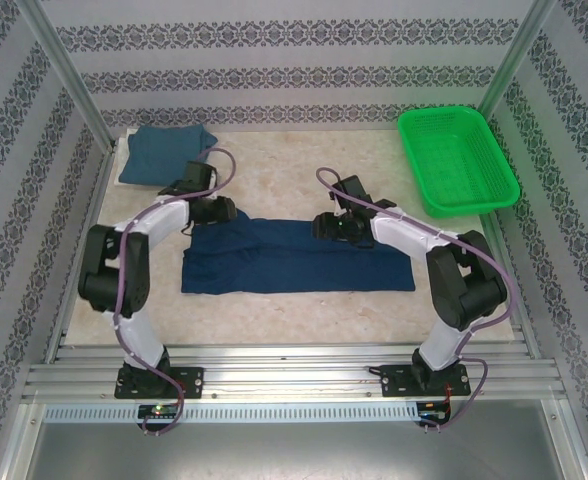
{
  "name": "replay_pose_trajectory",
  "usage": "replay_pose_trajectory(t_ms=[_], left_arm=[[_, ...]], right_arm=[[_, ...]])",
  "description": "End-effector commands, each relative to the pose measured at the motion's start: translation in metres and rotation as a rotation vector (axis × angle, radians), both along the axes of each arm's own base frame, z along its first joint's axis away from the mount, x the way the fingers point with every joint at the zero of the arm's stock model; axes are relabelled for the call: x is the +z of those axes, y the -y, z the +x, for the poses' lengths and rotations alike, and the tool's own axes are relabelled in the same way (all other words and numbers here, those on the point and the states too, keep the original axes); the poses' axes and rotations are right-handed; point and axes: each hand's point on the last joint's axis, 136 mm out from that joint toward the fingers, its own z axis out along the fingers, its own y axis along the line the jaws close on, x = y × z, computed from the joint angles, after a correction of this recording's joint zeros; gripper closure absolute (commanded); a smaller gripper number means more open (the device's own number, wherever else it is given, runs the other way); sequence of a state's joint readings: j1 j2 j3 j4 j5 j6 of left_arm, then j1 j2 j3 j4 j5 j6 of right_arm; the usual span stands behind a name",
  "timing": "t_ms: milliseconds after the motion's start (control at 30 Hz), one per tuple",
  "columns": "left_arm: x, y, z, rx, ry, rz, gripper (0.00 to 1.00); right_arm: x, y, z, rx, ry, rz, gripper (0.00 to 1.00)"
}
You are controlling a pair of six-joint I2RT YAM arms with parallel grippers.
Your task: Fold and stack the t-shirts
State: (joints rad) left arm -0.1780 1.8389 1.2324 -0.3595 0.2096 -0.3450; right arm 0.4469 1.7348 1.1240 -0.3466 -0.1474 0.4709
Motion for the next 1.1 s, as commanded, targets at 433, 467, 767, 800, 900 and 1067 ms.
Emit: replay_pose_trajectory(t_ms=[433,467,767,800,900,1067], left_arm=[[-0.014,-0.022,-0.024,-0.045,-0.095,0.277,0.54],[-0.012,-0.021,-0.026,-0.046,-0.090,0.274,0.51],[-0.030,-0.017,-0.018,-0.050,-0.103,0.296,0.53],[-0.032,-0.016,-0.018,-0.054,-0.110,0.295,0.54],[-0.038,-0.016,-0.021,-0.062,-0.132,0.308,0.64],[-0.021,-0.013,-0.023,-0.059,-0.092,0.300,0.88]], right_arm=[[-0.020,0.006,-0.007,0.013,-0.028,-0.006,0.40],[-0.020,0.006,-0.007,0.014,-0.027,-0.007,0.40],[-0.023,0.008,-0.009,0.008,-0.037,0.001,0.40],[-0.023,0.008,-0.009,0.007,-0.037,0.000,0.40],[-0.023,0.009,-0.009,0.005,-0.038,-0.002,0.40],[-0.023,0.010,-0.009,0.002,-0.041,-0.007,0.41]])
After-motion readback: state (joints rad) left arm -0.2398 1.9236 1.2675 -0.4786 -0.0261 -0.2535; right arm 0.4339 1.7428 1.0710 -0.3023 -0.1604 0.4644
